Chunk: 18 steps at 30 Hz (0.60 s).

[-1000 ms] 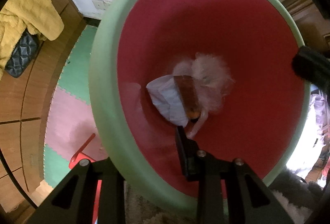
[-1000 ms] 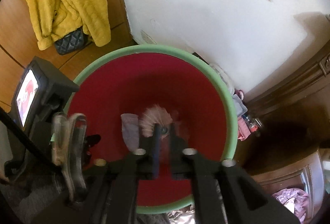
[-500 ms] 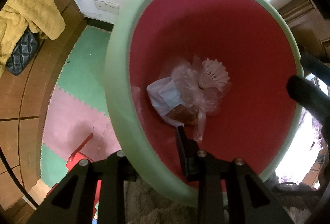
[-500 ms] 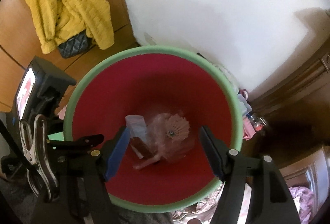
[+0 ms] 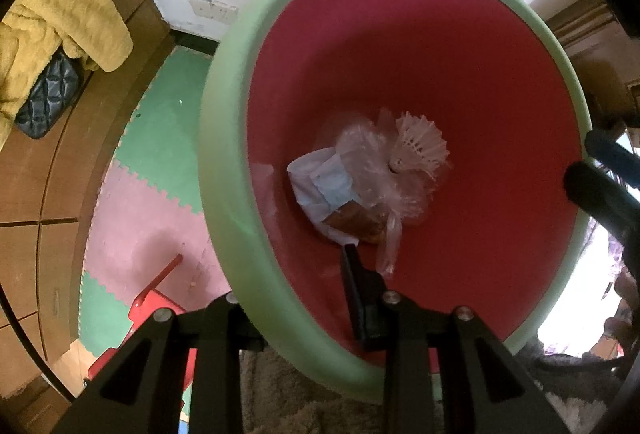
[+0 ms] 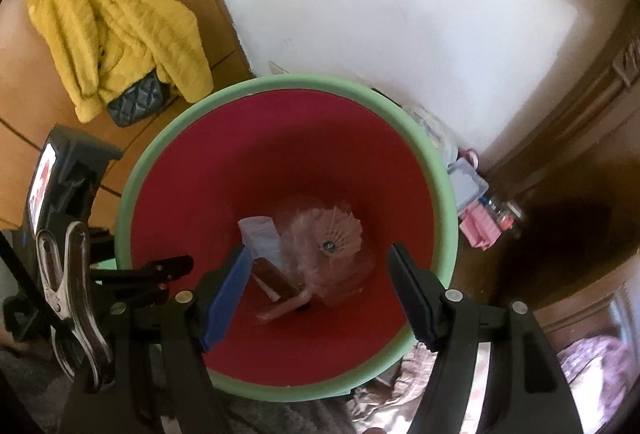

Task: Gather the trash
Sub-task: 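Withdraw the open right tool from the bucket toward the nightstand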

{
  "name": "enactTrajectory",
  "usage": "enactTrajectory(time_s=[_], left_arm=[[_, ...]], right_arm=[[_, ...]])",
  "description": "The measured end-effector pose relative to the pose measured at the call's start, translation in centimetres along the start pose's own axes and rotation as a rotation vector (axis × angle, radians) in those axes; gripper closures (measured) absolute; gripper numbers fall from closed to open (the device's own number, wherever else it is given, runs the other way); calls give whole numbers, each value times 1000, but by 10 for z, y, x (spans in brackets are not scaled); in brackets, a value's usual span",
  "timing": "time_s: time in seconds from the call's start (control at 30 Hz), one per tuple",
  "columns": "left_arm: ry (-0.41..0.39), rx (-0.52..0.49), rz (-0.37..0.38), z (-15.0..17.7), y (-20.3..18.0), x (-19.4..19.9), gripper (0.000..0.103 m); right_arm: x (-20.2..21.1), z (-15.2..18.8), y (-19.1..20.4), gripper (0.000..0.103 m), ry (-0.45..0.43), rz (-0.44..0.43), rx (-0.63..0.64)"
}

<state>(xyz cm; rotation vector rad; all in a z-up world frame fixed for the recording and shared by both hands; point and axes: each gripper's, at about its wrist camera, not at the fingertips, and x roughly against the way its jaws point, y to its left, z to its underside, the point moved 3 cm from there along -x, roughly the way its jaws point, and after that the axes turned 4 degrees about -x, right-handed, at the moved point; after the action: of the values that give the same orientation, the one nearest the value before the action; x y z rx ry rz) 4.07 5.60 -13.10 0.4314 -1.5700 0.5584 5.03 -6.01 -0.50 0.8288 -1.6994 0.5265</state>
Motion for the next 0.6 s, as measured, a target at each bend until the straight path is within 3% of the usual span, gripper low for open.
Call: enactTrajectory(time_s=[0.43,0.6], left_arm=[[-8,68,-9,3,5,2,73],[-11,90,-9,5,5,3,73]], right_arm=[[3,5,-33,29,-2,-86,-108],[7,6,-33,29,-15,-87,-88]])
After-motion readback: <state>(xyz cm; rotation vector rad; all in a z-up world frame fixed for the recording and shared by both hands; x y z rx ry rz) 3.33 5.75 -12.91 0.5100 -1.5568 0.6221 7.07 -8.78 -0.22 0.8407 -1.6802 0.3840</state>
